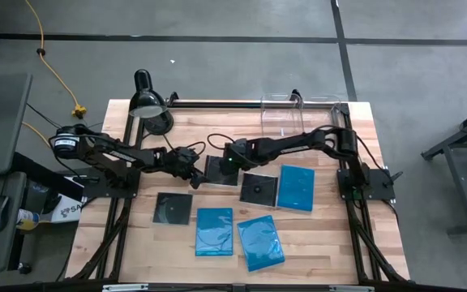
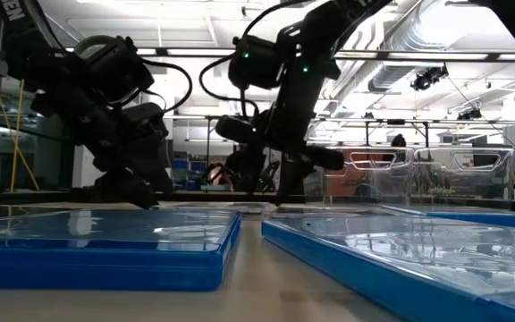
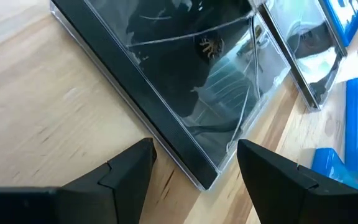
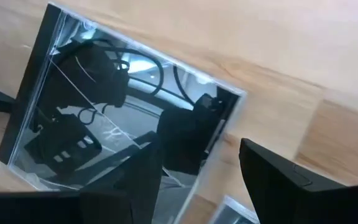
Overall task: Pick & place jewel cases by type
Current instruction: Put the top black CD case into the right transparent bin
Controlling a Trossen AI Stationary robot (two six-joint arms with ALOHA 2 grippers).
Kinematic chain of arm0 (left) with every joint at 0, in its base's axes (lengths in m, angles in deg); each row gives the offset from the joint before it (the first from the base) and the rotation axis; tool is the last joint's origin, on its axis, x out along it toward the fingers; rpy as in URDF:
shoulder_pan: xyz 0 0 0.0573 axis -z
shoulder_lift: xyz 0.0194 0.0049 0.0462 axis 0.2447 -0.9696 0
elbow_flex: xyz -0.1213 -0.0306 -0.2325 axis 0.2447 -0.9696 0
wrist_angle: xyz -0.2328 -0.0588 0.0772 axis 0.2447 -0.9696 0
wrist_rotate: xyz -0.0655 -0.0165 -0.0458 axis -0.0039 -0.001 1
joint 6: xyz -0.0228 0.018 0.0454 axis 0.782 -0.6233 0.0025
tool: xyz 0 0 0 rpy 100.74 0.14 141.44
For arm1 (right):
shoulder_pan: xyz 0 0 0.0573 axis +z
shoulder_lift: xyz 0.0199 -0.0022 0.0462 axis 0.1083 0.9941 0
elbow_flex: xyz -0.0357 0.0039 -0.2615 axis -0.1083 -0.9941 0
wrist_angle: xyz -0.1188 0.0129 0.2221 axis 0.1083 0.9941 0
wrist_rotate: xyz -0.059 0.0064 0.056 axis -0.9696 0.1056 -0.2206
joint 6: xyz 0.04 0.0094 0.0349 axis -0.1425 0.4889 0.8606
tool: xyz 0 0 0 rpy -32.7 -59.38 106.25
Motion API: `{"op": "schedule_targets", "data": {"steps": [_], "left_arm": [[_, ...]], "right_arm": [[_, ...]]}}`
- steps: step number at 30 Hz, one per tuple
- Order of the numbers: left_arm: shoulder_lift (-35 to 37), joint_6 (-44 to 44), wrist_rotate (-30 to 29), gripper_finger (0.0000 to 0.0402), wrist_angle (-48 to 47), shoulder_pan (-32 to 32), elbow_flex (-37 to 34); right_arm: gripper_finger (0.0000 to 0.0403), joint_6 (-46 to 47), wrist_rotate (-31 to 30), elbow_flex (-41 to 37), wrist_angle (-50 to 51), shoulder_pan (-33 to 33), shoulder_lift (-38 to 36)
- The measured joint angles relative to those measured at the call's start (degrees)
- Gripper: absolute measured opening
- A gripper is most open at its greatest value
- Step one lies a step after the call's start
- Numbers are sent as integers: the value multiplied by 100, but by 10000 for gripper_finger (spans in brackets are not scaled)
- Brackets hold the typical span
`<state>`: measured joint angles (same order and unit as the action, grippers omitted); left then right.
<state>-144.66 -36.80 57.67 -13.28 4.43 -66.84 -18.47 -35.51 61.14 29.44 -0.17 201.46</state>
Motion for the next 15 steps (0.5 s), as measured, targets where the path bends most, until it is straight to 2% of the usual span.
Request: {"op": "schedule_targets", "data": {"steps": [4,11,15], "left_arm": [[-123,64,3,236,139,-2,0],[-398,612,238,236,402,-15,9],[-408,1000,354,236,486,-17,0]], "right_arm": [[199,185,26,-332,-488,-1,0],[199,833,243,-1199,-1738,23,-85],[199,1028,263,-1441,-2129,53,-129]]}}
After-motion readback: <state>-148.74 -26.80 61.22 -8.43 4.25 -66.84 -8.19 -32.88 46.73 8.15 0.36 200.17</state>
